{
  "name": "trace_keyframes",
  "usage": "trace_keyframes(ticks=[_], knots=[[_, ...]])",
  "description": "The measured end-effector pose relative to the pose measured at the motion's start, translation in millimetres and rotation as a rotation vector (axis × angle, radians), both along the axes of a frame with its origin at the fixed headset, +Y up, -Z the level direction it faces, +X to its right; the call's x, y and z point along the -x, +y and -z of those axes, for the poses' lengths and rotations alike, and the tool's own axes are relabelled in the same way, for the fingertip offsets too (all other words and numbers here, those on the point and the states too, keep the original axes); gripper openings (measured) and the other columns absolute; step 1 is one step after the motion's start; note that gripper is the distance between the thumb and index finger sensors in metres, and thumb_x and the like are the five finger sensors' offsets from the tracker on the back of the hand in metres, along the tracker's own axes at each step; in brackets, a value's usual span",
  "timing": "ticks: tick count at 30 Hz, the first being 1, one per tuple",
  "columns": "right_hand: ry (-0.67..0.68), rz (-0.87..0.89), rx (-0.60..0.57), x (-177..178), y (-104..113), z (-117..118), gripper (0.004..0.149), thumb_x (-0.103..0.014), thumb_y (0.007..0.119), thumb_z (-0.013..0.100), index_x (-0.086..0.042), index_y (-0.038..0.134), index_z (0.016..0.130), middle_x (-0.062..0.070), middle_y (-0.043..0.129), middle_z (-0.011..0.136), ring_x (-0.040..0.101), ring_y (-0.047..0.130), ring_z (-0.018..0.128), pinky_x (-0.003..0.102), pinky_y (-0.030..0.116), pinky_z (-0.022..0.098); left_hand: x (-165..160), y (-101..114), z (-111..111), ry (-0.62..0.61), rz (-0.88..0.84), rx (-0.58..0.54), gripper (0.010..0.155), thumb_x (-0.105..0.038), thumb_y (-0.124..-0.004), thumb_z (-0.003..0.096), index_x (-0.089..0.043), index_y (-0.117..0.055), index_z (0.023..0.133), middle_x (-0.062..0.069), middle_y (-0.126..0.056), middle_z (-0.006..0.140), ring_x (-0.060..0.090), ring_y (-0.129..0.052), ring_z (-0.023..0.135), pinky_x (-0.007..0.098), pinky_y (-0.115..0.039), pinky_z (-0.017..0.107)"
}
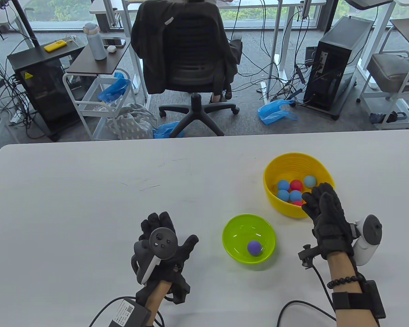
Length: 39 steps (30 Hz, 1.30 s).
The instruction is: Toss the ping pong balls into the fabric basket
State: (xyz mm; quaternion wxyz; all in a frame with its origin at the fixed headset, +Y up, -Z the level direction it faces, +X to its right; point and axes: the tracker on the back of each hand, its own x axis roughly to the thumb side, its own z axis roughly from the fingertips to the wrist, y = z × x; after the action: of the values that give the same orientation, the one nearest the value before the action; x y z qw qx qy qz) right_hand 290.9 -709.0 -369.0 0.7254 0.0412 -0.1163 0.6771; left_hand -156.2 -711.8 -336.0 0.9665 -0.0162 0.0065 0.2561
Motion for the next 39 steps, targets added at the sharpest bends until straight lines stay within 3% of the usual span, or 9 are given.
trace_keyframes(ticks=[6,13,18,24,39], knots=[[-0.008,-0.419,-0.093,37,17,-6,0.054,-0.047,0.064,0.062,-0.014,0.063,0.105,0.022,0.063,0.109,0.043,0.083,0.086,0.055,0.075,0.064,0,0,0,0.001,-0.004,0.000,0.102,-0.059,-0.072,0.0473,-0.006,-0.016,0.114,0.027,-0.003,0.117,0.057,-0.007,0.105,0.076,-0.019,0.073],[0.166,-0.890,-0.151,92,22,-12,0.053,-0.042,0.075,0.056,-0.013,0.074,0.100,0.023,0.073,0.104,0.046,0.088,0.079,0.057,0.077,0.059,0,1,0,0.000,-0.003,0.000,0.102,-0.059,-0.073,0.0473,-0.006,-0.016,0.114,0.027,-0.003,0.117,0.057,-0.007,0.105,0.076,-0.019,0.073],[0.285,-1.196,-0.126,120,18,-14,0.053,-0.038,0.080,0.054,-0.014,0.074,0.101,0.021,0.072,0.106,0.046,0.086,0.084,0.058,0.076,0.062,0,1,0,-0.001,-0.005,0.001,0.102,-0.059,-0.072,0.0474,-0.006,-0.016,0.114,0.026,-0.003,0.117,0.057,-0.007,0.105,0.076,-0.019,0.073],[0.419,-1.331,-0.044,140,3,-9,0.051,-0.033,0.083,0.053,-0.016,0.074,0.100,0.019,0.070,0.108,0.045,0.084,0.088,0.058,0.073,0.065,0,1,0,-0.001,-0.007,0.002,0.102,-0.059,-0.072,0.0473,-0.006,-0.016,0.114,0.026,-0.003,0.117,0.057,-0.007,0.105,0.076,-0.019,0.073],[0.511,-1.485,0.057,163,-21,2,0.054,-0.028,0.089,0.051,-0.018,0.073,0.102,0.018,0.071,0.109,0.043,0.085,0.088,0.057,0.073,0.065,0,1,0,0.003,-0.002,0.008,0.102,-0.059,-0.073,0.0473,-0.006,-0.017,0.114,0.026,-0.003,0.117,0.057,-0.006,0.105,0.076,-0.019,0.073]])
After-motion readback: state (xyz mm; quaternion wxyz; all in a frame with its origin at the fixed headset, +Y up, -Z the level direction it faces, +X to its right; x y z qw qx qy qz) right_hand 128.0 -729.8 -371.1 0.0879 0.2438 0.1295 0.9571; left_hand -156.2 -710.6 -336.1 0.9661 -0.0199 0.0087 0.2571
